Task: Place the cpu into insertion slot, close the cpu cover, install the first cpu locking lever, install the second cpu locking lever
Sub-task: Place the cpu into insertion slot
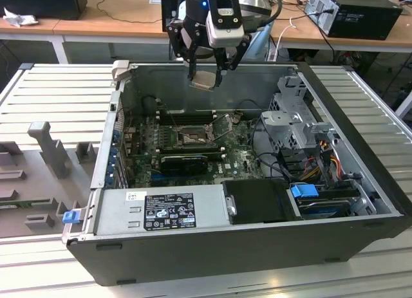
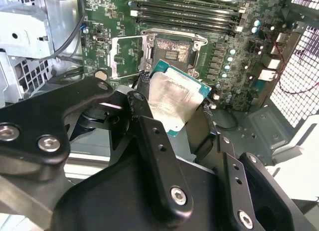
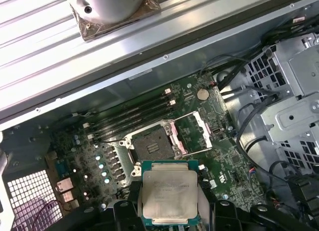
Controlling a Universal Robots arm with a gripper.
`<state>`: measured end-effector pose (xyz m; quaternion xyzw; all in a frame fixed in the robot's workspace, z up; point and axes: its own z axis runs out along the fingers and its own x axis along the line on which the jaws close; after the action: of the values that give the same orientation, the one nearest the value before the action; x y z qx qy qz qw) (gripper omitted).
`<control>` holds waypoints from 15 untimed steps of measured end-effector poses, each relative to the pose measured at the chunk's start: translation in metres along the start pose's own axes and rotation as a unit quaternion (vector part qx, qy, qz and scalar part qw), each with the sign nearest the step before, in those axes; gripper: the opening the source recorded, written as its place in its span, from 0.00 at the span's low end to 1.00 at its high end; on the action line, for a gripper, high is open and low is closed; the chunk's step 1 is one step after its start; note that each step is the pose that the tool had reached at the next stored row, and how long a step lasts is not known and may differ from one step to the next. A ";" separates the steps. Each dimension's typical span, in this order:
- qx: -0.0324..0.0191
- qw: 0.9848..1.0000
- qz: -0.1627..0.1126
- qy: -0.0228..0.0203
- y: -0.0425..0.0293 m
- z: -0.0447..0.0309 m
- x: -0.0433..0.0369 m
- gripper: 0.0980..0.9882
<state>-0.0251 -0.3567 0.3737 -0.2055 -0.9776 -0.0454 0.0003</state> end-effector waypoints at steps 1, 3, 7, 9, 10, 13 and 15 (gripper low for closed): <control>0.000 1.000 0.002 0.000 0.0000 0.0000 0.0000 0.49; 0.000 1.000 0.010 -0.001 0.0000 0.0000 0.0000 0.49; 0.000 1.000 0.021 -0.002 0.0000 0.0000 0.0000 0.49; -0.001 1.000 0.028 -0.003 0.0000 0.0000 0.0000 0.49; -0.001 0.999 0.032 -0.003 0.0000 0.0000 0.0000 0.49; -0.001 0.999 0.040 -0.004 0.0000 0.0000 0.0000 0.49; -0.001 0.999 0.044 -0.004 0.0000 0.0000 0.0000 0.49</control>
<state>-0.0251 -0.3568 0.3737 -0.2485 -0.9676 -0.0454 -0.0017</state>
